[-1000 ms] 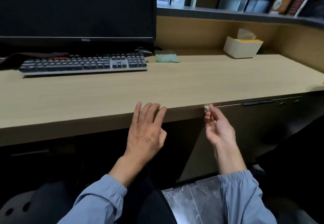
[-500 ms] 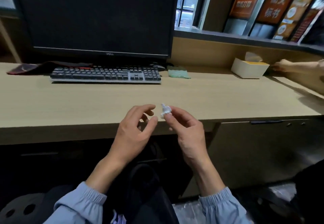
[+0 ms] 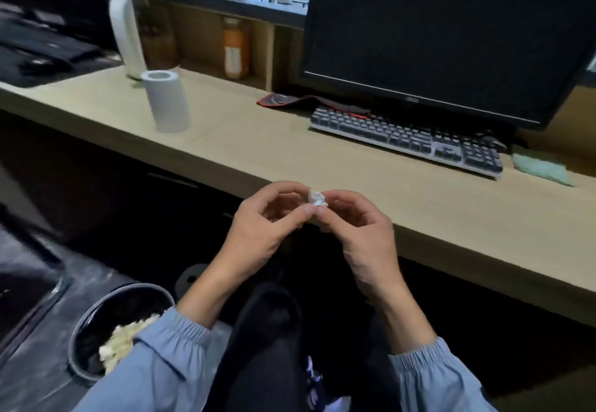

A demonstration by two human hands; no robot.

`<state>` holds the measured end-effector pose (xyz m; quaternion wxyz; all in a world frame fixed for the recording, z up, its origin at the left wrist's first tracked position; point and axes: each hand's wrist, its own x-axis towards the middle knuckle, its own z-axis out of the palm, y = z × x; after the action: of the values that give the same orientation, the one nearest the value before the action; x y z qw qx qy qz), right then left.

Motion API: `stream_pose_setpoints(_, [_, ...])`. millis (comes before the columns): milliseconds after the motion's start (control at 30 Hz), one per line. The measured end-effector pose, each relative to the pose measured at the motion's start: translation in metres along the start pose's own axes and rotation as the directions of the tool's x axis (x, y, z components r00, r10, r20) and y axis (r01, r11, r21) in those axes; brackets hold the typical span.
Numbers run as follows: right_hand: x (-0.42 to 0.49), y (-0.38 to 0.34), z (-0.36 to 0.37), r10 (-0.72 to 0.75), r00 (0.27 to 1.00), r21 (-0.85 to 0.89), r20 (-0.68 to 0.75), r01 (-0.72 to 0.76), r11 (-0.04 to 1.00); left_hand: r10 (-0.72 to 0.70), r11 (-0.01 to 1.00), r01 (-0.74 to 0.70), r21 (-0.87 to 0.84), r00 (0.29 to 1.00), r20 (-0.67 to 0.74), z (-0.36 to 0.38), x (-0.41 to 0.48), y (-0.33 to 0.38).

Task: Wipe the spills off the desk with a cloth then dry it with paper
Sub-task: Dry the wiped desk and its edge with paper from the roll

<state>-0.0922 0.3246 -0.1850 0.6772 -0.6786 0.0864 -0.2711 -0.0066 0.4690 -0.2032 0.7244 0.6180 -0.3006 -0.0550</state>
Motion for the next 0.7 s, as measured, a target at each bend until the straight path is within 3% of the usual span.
stream_pose_setpoints(233, [0.012, 0.049, 0.102, 0.046, 0.980, -0.053, 0.195, -0.036, 0.998, -0.064, 0.997, 0.075, 0.034, 0.964, -0.256, -0.098, -0.024, -0.029])
stream_pose_setpoints(467, [0.004, 0.104, 0.180, 0.120, 0.905, -0.168, 0.409, -0.054, 0.984, -0.134, 0.988, 0.153, 0.007, 0.881, -0.454, -0.174, -0.072, -0.063])
stream_pose_setpoints(700, [-0.006, 0.152, 0.221, 0.235, 0.828, -0.319, 0.510, -0.072, 0.945, -0.244, 0.952, 0.307, -0.005, 0.746, -0.620, -0.229, -0.109, -0.108])
